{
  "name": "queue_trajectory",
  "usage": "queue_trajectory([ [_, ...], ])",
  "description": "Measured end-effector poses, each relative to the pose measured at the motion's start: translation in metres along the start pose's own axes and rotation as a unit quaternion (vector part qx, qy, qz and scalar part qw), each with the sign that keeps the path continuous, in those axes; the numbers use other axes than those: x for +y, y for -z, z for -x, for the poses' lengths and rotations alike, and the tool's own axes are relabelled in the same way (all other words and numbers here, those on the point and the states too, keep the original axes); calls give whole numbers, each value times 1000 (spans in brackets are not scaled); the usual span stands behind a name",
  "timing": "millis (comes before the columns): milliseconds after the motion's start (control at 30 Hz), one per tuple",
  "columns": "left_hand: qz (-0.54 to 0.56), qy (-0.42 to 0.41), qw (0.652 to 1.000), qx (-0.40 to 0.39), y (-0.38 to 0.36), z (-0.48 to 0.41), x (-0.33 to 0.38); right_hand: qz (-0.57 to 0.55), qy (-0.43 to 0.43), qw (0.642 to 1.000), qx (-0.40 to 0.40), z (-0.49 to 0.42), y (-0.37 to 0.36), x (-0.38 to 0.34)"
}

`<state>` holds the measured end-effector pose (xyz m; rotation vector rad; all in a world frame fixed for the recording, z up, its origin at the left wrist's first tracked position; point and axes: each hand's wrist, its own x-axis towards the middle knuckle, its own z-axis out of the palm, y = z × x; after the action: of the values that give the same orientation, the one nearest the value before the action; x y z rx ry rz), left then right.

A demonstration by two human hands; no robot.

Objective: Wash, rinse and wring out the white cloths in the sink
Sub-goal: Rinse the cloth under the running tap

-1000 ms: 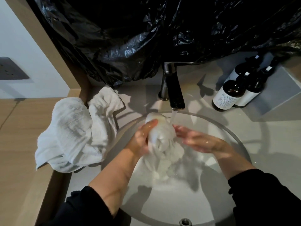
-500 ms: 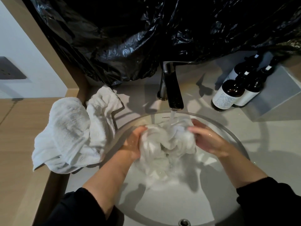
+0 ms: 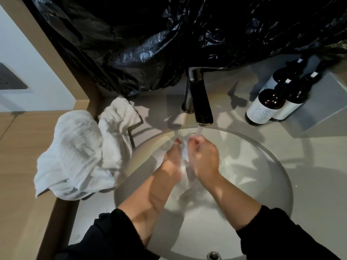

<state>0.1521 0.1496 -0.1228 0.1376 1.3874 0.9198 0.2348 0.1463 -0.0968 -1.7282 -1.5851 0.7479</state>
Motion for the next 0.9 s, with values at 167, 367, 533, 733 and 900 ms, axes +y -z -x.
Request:
queue_trajectory([
  [167, -66, -19, 991, -117, 3, 7, 3, -22, -108, 994, -12, -32, 4, 6],
  [367, -249, -89, 940, -217, 45, 4, 7, -167, -294, 926, -169, -54, 39, 25],
  [533, -349, -159, 887, -257, 31, 7, -2, -285, -259, 882, -270, -46, 41, 6],
  [733, -103, -118, 972, -173, 31, 14, -2, -366, -279, 874, -159, -52, 55, 34],
  [900, 72, -97, 969, -215, 34, 12, 3, -253, -386, 838, -293, -18, 40, 66],
])
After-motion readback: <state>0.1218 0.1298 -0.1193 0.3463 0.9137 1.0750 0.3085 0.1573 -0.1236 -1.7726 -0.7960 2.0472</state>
